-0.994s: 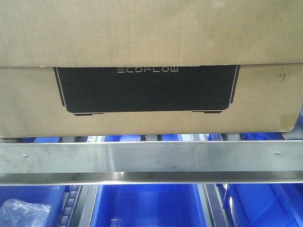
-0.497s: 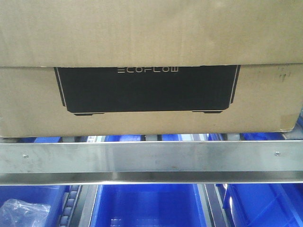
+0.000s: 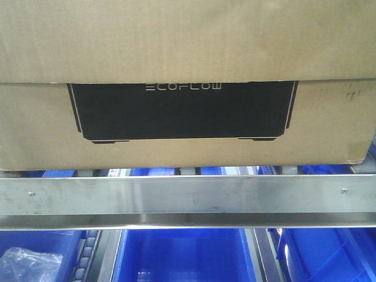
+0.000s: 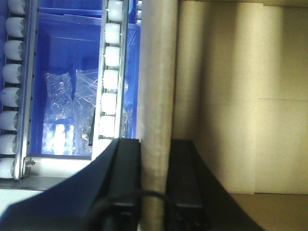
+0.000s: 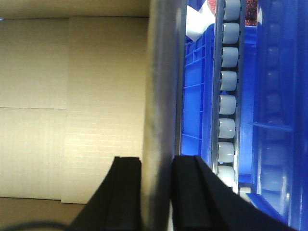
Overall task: Grab box from left shelf to table start
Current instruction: 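Close both grippers on the box side walls to clamp it, then lift the clamped box up off the shelf with both grippers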
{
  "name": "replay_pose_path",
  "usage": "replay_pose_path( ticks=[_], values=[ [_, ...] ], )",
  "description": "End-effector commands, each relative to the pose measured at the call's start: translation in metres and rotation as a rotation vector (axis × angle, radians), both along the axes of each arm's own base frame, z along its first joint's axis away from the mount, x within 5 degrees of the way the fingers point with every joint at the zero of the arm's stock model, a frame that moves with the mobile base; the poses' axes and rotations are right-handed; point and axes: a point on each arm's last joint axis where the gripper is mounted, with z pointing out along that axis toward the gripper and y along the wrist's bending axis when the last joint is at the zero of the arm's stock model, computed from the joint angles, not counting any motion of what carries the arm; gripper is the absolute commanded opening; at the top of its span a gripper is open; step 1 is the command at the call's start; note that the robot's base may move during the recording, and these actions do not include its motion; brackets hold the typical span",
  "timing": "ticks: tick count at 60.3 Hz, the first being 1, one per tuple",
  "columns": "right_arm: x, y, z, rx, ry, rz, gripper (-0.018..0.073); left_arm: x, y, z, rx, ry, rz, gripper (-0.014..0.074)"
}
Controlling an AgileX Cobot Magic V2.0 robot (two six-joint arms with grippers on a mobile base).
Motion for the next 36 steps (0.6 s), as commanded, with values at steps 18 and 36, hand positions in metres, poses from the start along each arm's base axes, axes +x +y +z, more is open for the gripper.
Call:
replay_pose_path(
  ticks=[18, 36],
  values=[
    [-0.007, -0.003, 0.028, 0.009, -0.146, -0.005, 0.0026, 0.003, -0.006, 0.013, -0.07, -0.098, -0.02, -0.0085],
    [-0.026, -0.002, 0.05, 0.044, -0.227, -0.022, 0.0026, -0.014, 0.001, 0.032, -0.162, -0.16, 0.081, -0.0085]
  ],
)
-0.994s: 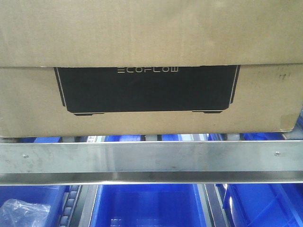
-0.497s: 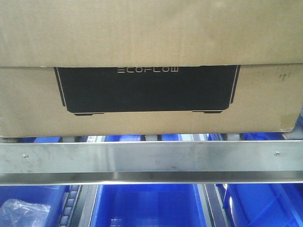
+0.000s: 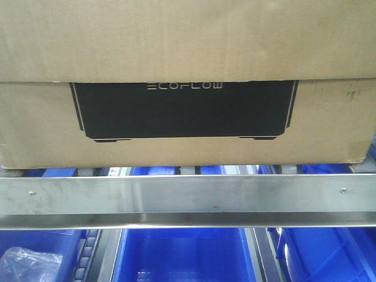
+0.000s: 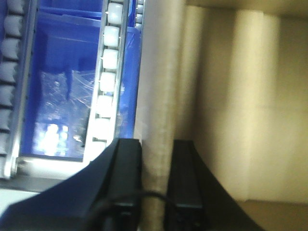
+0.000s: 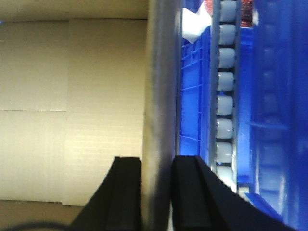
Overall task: Grab box from left shelf to table start
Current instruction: 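Lift the clamped box up off the shelf with both grippers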
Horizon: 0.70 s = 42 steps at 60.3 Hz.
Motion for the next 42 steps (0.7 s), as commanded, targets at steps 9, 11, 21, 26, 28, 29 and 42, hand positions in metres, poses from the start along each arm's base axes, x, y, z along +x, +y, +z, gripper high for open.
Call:
replay_pose_path(
  ticks=[9, 11, 21, 26, 28, 29, 42],
  values=[
    [-0.041, -0.003, 0.053, 0.04, -0.234, -0.01, 0.0026, -0.036, 0.007, 0.041, -0.107, -0.174, 0.022, -0.0085],
    [-0.045, -0.003, 0.053, 0.042, -0.237, -0.01, 0.0026, -0.041, 0.009, 0.041, -0.107, -0.176, 0.022, -0.0085],
    [-0.077, -0.005, 0.045, 0.052, -0.267, -0.017, 0.0026, -0.069, 0.017, 0.046, -0.122, -0.23, 0.015, -0.0085],
    [-0.094, -0.006, 0.043, 0.058, -0.298, -0.021, 0.0026, -0.083, 0.021, 0.043, -0.128, -0.253, 0.011, -0.0085],
    [-0.103, -0.007, 0.041, 0.058, -0.304, -0.021, 0.0026, -0.091, 0.023, 0.044, -0.13, -0.265, 0.01, -0.0085],
    [-0.107, -0.007, 0.04, 0.058, -0.305, -0.021, 0.0026, -0.094, 0.024, 0.042, -0.126, -0.269, 0.01, -0.0085],
    [-0.153, -0.01, 0.039, 0.064, -0.368, -0.023, 0.0026, -0.142, 0.039, 0.042, -0.14, -0.435, -0.006, -0.0084]
  ],
)
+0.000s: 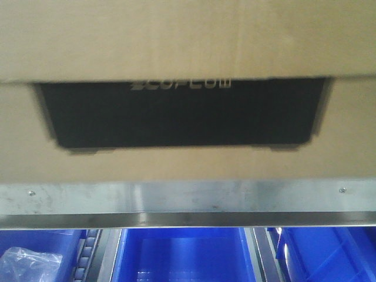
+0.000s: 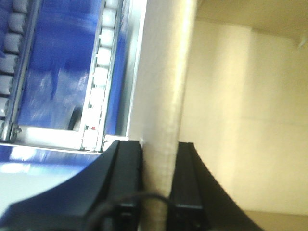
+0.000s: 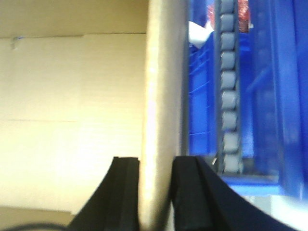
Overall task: Grab box from left shelf to table start
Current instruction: 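Lift the clamped box up off the shelf with both grippers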
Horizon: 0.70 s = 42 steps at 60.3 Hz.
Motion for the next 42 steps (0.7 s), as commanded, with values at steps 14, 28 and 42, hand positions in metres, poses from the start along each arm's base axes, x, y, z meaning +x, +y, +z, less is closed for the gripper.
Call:
replay_pose_path(
  ticks=[14, 28, 42],
  values=[
    [-0.071, -0.008, 0.035, 0.015, -0.312, -0.022, 0.0026, -0.071, 0.022, 0.041, -0.095, -0.378, 0.011, -0.0084],
    [-0.112, -0.01, 0.043, 0.019, -0.39, -0.018, 0.0026, -0.11, 0.034, 0.049, -0.117, -0.442, 0.02, -0.0084],
    [-0.118, -0.011, 0.044, 0.019, -0.405, -0.019, 0.0026, -0.129, 0.04, 0.05, -0.126, -0.472, 0.022, -0.0084]
  ],
)
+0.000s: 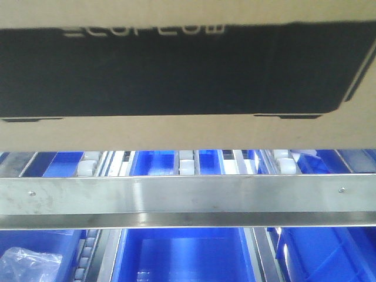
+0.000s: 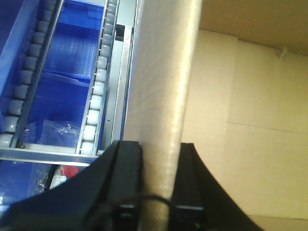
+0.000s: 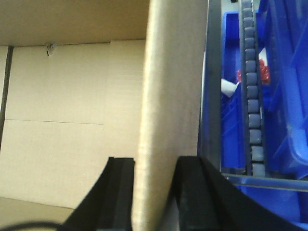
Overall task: Grab box from left shelf to table start
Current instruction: 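Lift the clamped box up off the shelf with both grippers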
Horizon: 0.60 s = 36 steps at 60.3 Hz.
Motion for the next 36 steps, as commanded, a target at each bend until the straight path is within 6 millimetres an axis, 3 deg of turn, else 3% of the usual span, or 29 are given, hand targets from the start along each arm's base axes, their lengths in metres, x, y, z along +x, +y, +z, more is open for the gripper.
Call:
replay_pose_path(
  ticks=[1, 36],
  values=[
    [0.002, -0.0091, 0.016, -0.067, -0.143, -0.077, 0.0026, -0.008, 0.0057, 0.0253, -0.043, -0.215, 0.032, -0.0084],
    [0.0019, -0.009, 0.0156, -0.067, -0.14, -0.076, 0.0026, -0.011, 0.0066, 0.0256, -0.045, -0.222, 0.032, -0.0085]
  ],
)
